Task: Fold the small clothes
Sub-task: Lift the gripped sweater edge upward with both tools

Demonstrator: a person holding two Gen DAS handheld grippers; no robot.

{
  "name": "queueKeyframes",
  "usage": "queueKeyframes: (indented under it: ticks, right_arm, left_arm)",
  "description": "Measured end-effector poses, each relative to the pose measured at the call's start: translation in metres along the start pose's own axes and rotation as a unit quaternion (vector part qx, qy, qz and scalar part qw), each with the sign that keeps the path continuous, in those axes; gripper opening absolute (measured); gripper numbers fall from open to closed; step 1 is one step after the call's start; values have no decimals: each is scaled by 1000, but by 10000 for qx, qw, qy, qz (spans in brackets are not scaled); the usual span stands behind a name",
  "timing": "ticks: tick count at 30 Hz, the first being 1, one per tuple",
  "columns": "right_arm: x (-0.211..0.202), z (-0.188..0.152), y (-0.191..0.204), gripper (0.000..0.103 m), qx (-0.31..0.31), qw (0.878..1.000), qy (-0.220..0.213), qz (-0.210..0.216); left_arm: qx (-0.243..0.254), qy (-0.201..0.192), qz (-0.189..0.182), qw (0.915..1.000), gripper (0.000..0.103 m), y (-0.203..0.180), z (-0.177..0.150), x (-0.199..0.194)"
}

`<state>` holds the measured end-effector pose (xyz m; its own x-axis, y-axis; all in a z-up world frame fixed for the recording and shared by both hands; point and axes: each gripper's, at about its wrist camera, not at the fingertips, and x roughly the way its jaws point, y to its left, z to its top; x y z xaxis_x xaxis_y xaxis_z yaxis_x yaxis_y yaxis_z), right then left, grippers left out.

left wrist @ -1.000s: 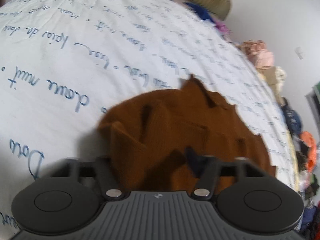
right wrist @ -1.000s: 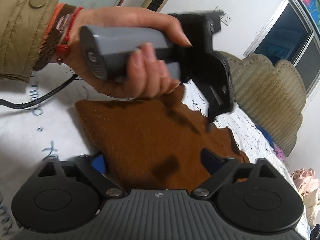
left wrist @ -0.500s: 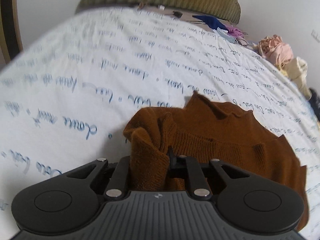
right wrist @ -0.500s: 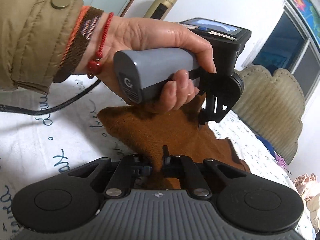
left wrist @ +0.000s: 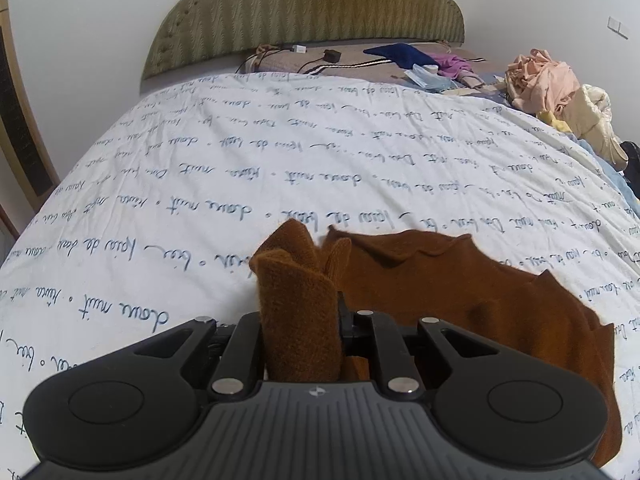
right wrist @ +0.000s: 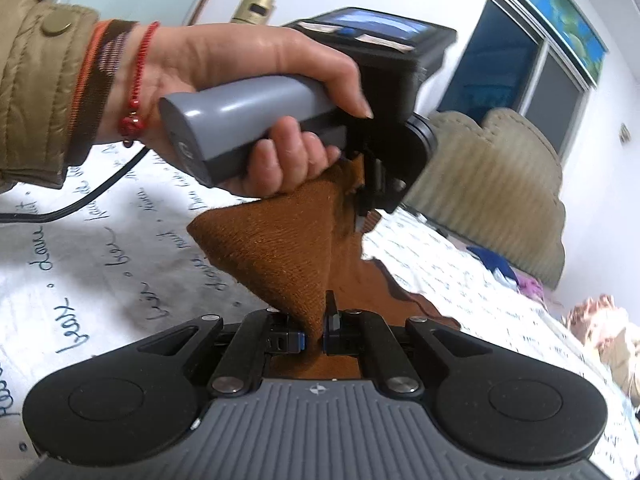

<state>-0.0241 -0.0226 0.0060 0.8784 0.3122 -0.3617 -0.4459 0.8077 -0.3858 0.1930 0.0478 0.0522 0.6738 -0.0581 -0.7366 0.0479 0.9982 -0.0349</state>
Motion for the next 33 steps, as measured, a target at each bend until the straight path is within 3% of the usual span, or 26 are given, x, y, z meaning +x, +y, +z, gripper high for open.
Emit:
queueKeyframes:
  ticks: [17,30,33]
  right_arm:
    - [-25,-36,-60,8,950,9943,44,-476]
    - [-34,-64,-102,8,1600,9833,146,-852]
    - [-36,-72,-113,8,1734,9802,177,-938]
  left_arm:
    - [596,-327,74,9977,14,-88,21,-1]
    - [901,-179,4,9958,12,-149,25,35]
    - [1029,-242,1,9944,7,-166,24,40]
